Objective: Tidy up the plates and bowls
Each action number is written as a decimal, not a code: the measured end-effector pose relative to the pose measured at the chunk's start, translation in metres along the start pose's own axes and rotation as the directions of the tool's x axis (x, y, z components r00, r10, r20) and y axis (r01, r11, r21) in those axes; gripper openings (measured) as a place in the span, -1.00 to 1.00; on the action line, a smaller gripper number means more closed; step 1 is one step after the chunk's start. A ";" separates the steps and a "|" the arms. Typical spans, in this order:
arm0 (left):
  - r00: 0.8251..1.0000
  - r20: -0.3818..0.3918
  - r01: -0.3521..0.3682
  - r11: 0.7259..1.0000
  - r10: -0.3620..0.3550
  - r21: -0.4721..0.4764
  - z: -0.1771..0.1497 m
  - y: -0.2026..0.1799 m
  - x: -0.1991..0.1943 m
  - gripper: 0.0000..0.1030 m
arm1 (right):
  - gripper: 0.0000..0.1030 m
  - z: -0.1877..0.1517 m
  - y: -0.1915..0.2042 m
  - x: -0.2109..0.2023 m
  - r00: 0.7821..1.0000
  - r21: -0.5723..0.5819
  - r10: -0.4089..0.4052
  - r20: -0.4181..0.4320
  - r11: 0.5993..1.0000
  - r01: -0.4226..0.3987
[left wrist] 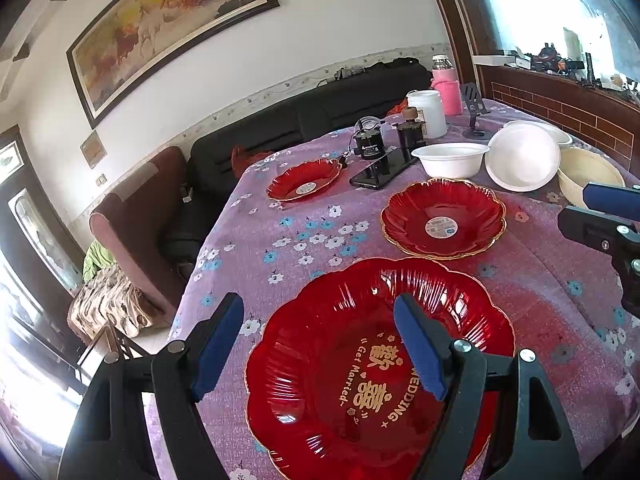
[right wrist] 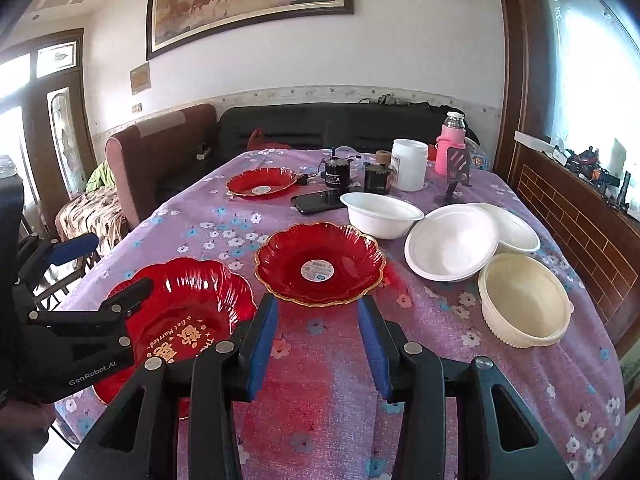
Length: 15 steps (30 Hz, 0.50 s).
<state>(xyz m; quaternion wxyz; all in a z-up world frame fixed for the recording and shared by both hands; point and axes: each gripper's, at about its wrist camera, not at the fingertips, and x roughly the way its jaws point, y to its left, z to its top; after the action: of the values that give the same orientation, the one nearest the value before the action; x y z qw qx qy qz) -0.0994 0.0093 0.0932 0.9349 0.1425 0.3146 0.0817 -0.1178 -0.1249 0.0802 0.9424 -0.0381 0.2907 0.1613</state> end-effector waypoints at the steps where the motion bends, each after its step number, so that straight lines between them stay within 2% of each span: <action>1: 1.000 0.000 -0.001 1.000 0.001 0.000 0.000 0.000 0.000 0.50 | -0.13 0.000 0.000 0.000 1.000 0.001 -0.001 0.000 1.000 0.001; 15: 1.000 0.001 -0.001 1.000 0.001 0.012 0.000 -0.003 0.000 0.50 | -0.13 0.000 -0.004 -0.001 1.000 -0.001 -0.010 0.010 1.000 0.010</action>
<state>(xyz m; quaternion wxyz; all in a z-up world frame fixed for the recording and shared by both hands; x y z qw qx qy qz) -0.0995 0.0062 0.0922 0.9342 0.1486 0.3144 0.0802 -0.1170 -0.1284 0.0806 0.9446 -0.0394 0.2855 0.1569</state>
